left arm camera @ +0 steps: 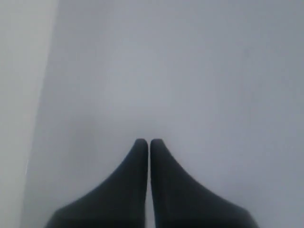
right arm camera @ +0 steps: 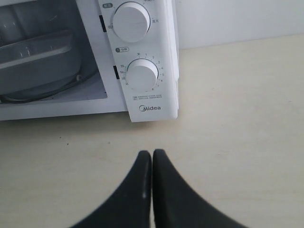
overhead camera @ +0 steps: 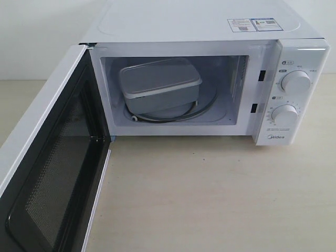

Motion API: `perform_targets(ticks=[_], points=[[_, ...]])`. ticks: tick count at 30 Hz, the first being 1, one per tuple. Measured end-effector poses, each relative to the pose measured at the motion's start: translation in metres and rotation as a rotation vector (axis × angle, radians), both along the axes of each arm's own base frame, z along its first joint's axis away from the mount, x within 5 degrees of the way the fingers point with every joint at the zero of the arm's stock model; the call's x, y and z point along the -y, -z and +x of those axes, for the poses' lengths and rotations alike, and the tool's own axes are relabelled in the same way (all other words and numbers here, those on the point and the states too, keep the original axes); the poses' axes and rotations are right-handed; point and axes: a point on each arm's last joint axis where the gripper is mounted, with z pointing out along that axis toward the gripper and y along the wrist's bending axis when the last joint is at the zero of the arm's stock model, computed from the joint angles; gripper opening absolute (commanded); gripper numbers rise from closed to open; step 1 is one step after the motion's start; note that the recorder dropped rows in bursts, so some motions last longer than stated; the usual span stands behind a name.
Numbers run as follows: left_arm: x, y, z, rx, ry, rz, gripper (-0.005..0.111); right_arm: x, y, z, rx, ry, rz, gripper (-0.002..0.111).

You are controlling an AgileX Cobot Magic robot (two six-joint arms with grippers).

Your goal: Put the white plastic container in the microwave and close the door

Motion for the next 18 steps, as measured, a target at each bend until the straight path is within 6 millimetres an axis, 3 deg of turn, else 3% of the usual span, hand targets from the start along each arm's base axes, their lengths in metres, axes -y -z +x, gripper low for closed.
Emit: perform_targets(ticks=[3, 7, 11, 18], points=[[0.012, -0.038, 0.027, -0.275, 0.104, 0.087, 0.004, 0.0, 0.0, 0.0, 0.0, 0.0, 0.0, 0.0], [0.027, -0.058, 0.061, -0.622, 0.268, 0.153, 0.004, 0.0, 0.0, 0.0, 0.0, 0.0, 0.0, 0.0], [0.034, -0.062, 0.11, -0.802, 0.355, 0.136, 0.004, 0.0, 0.0, 0.0, 0.0, 0.0, 0.0, 0.0], [0.038, -0.047, 0.138, -0.927, 0.414, 0.103, 0.004, 0.0, 0.0, 0.0, 0.0, 0.0, 0.0, 0.0]])
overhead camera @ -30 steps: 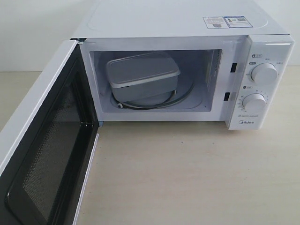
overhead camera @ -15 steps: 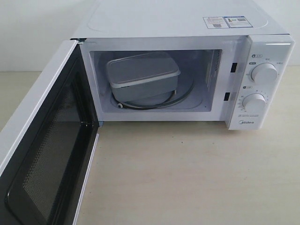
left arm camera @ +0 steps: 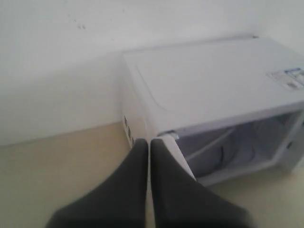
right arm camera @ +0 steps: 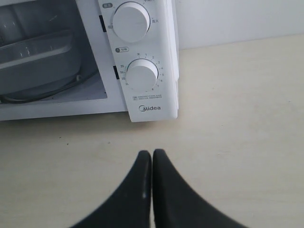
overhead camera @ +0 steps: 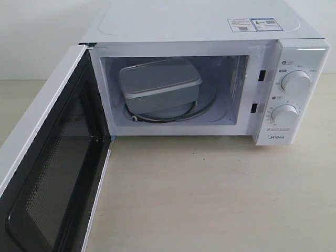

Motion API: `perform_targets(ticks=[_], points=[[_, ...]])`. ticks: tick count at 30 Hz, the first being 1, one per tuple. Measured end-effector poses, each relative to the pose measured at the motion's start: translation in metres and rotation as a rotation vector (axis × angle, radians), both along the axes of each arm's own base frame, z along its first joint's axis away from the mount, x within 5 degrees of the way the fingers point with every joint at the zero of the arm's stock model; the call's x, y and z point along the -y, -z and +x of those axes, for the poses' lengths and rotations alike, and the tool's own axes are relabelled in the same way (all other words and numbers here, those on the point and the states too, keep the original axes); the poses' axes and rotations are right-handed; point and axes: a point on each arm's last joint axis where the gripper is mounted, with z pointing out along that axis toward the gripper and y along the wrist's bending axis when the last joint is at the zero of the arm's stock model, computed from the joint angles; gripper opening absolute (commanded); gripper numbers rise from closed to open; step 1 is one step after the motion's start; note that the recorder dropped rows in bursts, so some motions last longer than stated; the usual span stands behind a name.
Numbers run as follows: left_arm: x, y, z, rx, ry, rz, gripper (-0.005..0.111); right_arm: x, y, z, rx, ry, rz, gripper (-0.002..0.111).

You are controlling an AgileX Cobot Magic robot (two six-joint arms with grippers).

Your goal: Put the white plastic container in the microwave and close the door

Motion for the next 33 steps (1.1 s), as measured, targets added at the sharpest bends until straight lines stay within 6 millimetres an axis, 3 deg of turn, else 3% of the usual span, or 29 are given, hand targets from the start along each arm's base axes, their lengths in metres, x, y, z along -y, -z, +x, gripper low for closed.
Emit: perform_targets(ticks=[4, 5, 7, 9, 11, 13, 16, 24, 28, 33], points=[[0.003, 0.028, 0.01, -0.248, 0.082, 0.091, 0.004, 0.0, 0.0, 0.0, 0.0, 0.0, 0.0, 0.0], [0.0, 0.046, 0.014, -0.432, 0.1, 0.149, 0.004, 0.0, 0.0, 0.0, 0.0, 0.0, 0.0, 0.0], [-0.004, 0.067, 0.026, -0.628, 0.073, 0.167, 0.004, 0.0, 0.0, 0.0, 0.0, 0.0, 0.0, 0.0], [-0.002, 0.089, 0.04, -0.75, 0.075, 0.123, 0.004, 0.0, 0.0, 0.0, 0.0, 0.0, 0.0, 0.0], [0.009, 0.112, 0.052, -0.835, 0.183, 0.047, 0.004, 0.0, 0.0, 0.0, 0.0, 0.0, 0.0, 0.0], [0.025, 0.127, 0.061, -0.848, 0.349, -0.008, 0.004, 0.0, 0.0, 0.0, 0.0, 0.0, 0.0, 0.0], [0.05, 0.13, 0.066, -0.807, 0.528, -0.067, 0.004, 0.0, 0.0, 0.0, 0.0, 0.0, 0.0, 0.0], [0.059, 0.125, 0.078, -0.648, 0.528, -0.103, 0.004, 0.0, 0.0, 0.0, 0.0, 0.0, 0.0, 0.0], [0.077, 0.119, 0.08, -0.533, 0.64, -0.144, 0.004, 0.0, 0.0, 0.0, 0.0, 0.0, 0.0, 0.0], [0.098, 0.127, 0.089, -0.47, 0.67, -0.149, 0.004, 0.0, -0.001, 0.0, 0.006, 0.001, 0.0, 0.0]])
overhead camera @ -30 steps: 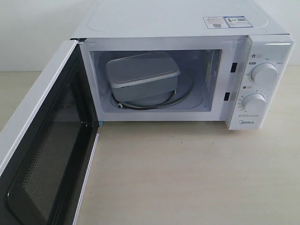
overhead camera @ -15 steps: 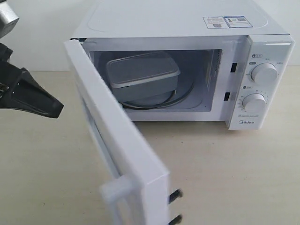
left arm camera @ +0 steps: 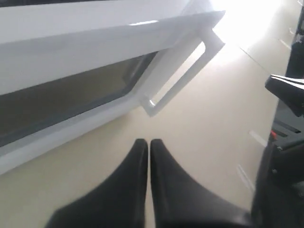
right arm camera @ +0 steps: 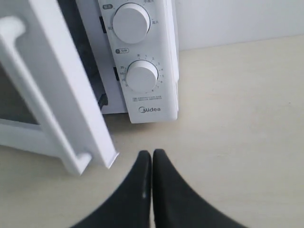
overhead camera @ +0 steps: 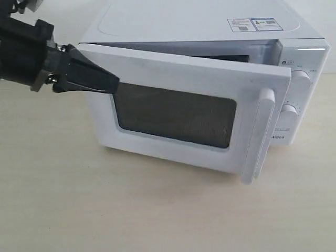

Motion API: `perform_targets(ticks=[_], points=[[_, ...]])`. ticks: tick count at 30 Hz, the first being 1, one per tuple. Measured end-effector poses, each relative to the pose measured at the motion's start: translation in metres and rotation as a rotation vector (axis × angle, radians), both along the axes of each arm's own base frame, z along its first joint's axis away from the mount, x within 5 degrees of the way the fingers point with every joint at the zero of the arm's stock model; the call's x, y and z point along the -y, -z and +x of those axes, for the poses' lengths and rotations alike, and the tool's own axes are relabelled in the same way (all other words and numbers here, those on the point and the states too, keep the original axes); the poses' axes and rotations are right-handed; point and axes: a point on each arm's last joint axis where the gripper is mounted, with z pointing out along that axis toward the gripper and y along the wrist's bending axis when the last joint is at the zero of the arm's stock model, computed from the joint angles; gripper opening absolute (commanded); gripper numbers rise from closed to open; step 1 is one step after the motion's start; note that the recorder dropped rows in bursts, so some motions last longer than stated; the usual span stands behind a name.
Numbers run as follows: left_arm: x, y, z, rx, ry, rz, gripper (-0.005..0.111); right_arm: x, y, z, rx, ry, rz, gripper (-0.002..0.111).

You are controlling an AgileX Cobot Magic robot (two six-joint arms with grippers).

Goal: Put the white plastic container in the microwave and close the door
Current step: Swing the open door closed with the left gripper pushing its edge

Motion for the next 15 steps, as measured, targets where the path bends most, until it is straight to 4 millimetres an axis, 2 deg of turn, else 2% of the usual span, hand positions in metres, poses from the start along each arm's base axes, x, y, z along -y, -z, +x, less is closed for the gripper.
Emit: perform_targets(ticks=[4, 10, 15], points=[[0.01, 0.013, 0.02, 0.071, -0.088, 0.013, 0.004, 0.001, -0.004, 0.001, 0.043, 0.006, 0.0, 0.0], [0.013, 0.03, 0.05, 0.13, -0.233, -0.009, 0.004, 0.001, -0.01, 0.002, 0.113, 0.017, -0.001, 0.0], [0.019, 0.043, 0.066, 0.111, -0.236, -0.007, 0.004, 0.002, -0.012, 0.002, 0.137, 0.02, -0.001, 0.0]])
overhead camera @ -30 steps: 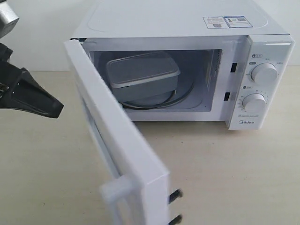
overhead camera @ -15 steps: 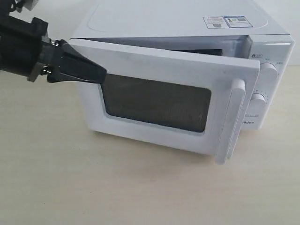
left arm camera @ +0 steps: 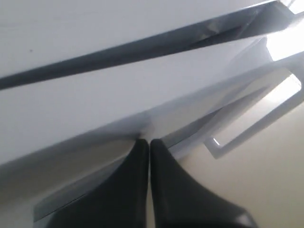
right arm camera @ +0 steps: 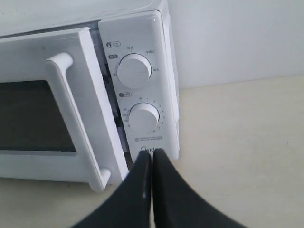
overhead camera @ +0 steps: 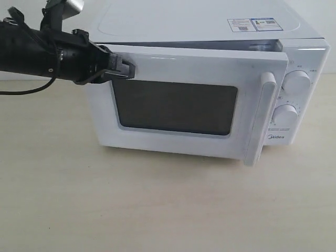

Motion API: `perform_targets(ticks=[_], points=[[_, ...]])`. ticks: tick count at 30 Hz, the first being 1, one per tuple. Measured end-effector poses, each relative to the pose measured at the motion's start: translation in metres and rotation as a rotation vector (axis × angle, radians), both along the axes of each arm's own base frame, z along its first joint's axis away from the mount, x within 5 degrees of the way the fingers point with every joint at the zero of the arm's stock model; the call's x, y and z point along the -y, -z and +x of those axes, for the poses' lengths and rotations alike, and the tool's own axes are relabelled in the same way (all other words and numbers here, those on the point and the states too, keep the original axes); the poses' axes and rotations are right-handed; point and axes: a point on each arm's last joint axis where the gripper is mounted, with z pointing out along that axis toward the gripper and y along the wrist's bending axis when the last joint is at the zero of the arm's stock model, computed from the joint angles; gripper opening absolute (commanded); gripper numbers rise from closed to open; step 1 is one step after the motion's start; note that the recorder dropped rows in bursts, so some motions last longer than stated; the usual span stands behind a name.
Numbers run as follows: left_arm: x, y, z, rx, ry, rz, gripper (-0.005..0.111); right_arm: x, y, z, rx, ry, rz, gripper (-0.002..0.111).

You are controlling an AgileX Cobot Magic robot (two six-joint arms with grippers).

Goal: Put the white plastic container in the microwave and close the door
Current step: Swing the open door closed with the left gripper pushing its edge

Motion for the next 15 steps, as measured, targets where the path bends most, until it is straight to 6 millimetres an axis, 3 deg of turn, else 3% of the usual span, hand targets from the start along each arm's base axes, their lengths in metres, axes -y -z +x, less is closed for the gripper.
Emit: perform_targets(ticks=[15], points=[[0.004, 0.005, 0.003, 0.006, 0.058, 0.017, 0.004, 0.003, -0.021, 0.0, 0.231, 0.034, 0.006, 0.0]])
